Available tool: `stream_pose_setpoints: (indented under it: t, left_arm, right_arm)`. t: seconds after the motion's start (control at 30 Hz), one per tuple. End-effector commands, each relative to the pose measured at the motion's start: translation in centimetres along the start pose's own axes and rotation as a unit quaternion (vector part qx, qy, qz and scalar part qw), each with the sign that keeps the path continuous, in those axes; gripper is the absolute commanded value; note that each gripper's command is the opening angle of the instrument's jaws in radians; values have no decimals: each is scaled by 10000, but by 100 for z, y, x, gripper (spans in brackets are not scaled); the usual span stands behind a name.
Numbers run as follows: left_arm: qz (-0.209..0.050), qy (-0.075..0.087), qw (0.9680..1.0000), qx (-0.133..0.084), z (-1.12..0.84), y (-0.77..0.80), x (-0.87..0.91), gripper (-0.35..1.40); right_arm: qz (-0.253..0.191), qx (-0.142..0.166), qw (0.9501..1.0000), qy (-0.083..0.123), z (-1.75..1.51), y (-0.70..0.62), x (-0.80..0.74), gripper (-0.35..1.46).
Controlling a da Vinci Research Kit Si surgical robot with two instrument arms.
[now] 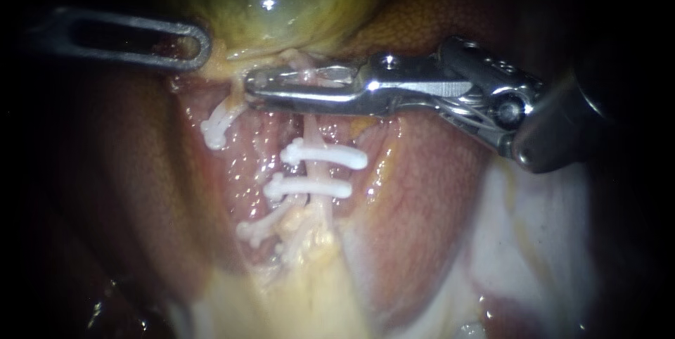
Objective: Clipping third clip right tube
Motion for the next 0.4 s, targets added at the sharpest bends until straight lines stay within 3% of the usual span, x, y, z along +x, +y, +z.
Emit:
stream_pose_setpoints:
  t: [0.03, 0.4]
  left_arm:
    - [1, -1, 10000, 0, 0, 0, 0, -35]
    - [1, -1, 10000, 0, 0, 0, 0, -35]
  right_arm:
    - [-7, 9, 10000, -4, 0, 0, -2, -35]
    - [45, 9, 10000, -6, -2, 2, -4, -35]
